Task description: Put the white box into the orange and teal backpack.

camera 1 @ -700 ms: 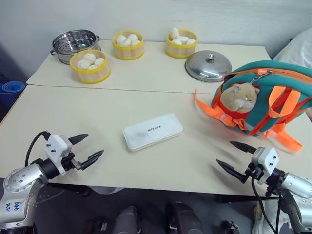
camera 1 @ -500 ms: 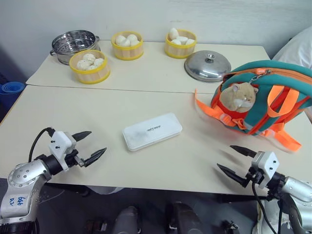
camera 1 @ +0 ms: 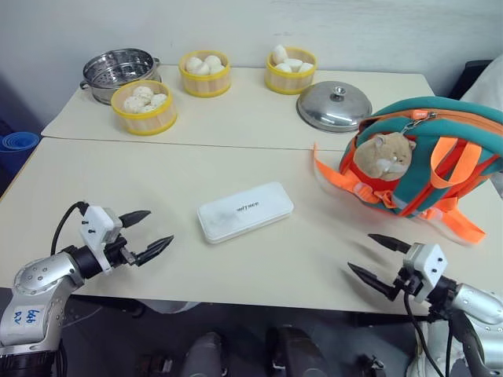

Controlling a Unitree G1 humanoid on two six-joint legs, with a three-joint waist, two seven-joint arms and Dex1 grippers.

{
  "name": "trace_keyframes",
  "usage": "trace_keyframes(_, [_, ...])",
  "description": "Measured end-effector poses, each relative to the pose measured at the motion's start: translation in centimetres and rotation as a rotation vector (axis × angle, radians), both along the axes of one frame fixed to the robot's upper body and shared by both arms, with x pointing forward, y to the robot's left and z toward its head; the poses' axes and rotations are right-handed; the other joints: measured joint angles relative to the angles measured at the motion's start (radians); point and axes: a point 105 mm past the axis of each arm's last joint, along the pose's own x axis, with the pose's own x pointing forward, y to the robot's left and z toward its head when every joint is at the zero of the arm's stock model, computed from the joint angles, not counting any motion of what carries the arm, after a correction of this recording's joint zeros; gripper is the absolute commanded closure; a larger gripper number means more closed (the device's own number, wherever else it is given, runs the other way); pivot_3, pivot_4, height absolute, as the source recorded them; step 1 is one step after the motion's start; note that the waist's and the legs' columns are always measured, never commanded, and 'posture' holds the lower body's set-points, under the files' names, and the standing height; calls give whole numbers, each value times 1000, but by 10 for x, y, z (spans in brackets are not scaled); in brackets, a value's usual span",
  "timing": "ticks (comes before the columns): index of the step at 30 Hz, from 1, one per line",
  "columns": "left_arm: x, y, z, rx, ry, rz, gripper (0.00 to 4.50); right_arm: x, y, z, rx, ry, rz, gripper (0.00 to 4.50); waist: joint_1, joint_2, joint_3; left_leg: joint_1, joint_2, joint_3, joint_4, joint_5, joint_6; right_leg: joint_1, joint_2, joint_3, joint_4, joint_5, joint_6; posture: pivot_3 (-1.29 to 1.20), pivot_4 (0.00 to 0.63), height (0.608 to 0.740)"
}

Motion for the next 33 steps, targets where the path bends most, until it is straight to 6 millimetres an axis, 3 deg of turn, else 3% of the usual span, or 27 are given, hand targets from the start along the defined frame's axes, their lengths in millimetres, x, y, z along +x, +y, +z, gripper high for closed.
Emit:
trace_keyframes(5, [3,1,3,13,12,65,2887,47,41,36,-47,-76,58,3176,-1,0,0,0,0,0,0,2,-2,-1,0,0,2,0,0,0,150,740])
trace_keyframes(9, [10,-21,-8,-31,62,96,4189,86,75,48,-56,-97,36,4500,7,0,0,-2,0,-1,0,2,-3,-2,0,-1,2,0,0,0,150,740])
trace_keyframes(10, [13,-26,-12,-44,84,105,4439,94,84,47,-59,-87,35,4500,8,0,0,-2,0,-1,1,3,-4,-2,0,-1,2,0,0,0,150,740])
trace_keyframes(12, [19,-36,-15,-72,115,124,4439,107,97,44,-72,-70,24,4500,8,0,0,-3,-1,-1,2,4,-6,-2,0,-1,2,0,0,0,150,740])
trace_keyframes(19, [32,-53,-13,-86,155,140,4439,127,102,29,-119,13,-4,4500,1,-1,0,-3,-1,-1,2,4,-6,-2,0,-1,2,0,0,0,150,740])
trace_keyframes(27, [34,-66,-15,-81,174,72,4439,118,106,17,-117,72,55,4500,3,-1,0,-3,-1,-1,2,4,-7,-2,0,-1,3,0,0,0,150,740])
trace_keyframes(33, [37,-69,-18,-80,181,60,4439,87,97,11,-111,122,76,4500,6,-1,0,-3,-1,-1,2,4,-6,-2,0,-1,2,0,0,0,150,740])
